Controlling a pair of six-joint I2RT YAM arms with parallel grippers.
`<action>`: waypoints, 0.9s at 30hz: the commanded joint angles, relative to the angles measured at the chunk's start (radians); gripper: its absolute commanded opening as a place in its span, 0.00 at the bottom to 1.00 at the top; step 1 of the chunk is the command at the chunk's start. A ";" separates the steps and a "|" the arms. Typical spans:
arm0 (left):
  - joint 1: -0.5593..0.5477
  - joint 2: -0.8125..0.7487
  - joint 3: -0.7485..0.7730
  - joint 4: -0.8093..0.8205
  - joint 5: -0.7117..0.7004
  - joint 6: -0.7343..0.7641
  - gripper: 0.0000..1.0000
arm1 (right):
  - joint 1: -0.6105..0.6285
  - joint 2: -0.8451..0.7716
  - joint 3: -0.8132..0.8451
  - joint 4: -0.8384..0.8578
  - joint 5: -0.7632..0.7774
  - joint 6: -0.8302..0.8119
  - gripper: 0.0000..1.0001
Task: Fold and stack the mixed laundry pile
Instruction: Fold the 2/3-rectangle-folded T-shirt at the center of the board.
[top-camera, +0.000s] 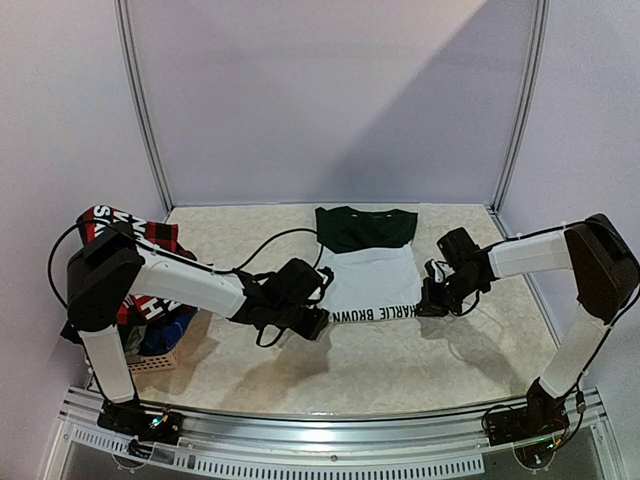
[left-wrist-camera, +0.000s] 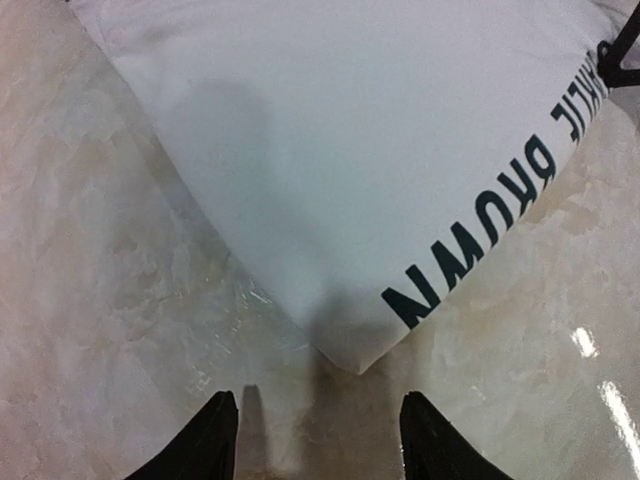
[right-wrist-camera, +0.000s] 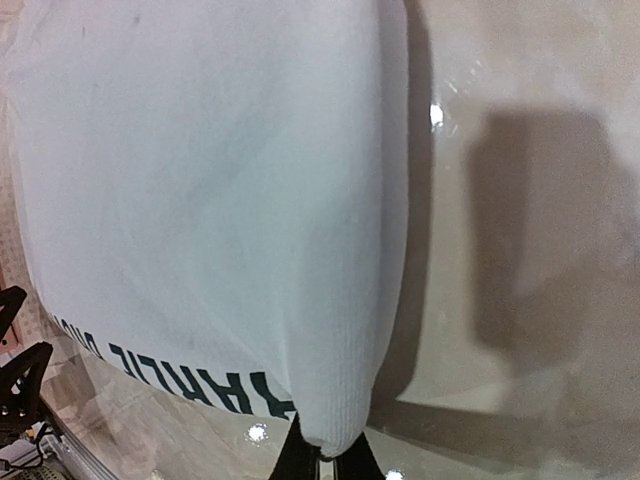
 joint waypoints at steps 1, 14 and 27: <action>-0.008 0.026 -0.014 0.025 -0.002 0.004 0.58 | -0.003 0.010 -0.028 -0.023 0.005 -0.005 0.00; -0.008 0.070 0.000 0.043 0.003 0.021 0.60 | -0.003 0.003 -0.054 -0.020 0.005 -0.004 0.00; -0.008 0.117 0.039 0.065 0.050 0.064 0.56 | -0.004 0.004 -0.056 -0.013 0.008 -0.004 0.00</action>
